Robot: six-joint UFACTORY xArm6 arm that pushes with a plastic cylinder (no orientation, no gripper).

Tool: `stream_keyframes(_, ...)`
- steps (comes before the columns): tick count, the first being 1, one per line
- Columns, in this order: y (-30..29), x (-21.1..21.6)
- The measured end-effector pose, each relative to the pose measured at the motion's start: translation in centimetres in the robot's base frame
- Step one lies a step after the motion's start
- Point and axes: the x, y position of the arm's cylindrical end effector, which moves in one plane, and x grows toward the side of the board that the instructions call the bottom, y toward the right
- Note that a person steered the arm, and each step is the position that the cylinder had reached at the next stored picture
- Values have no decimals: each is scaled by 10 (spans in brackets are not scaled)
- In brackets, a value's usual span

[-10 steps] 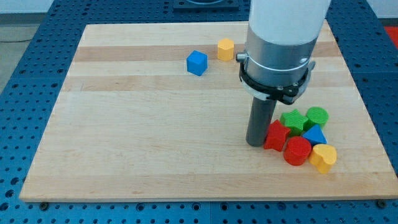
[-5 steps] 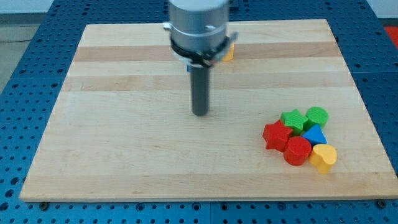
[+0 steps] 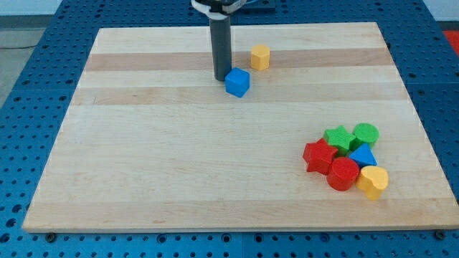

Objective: Move the blue cube close to the red star

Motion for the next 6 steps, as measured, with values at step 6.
stream_keyframes(6, 34, 51)
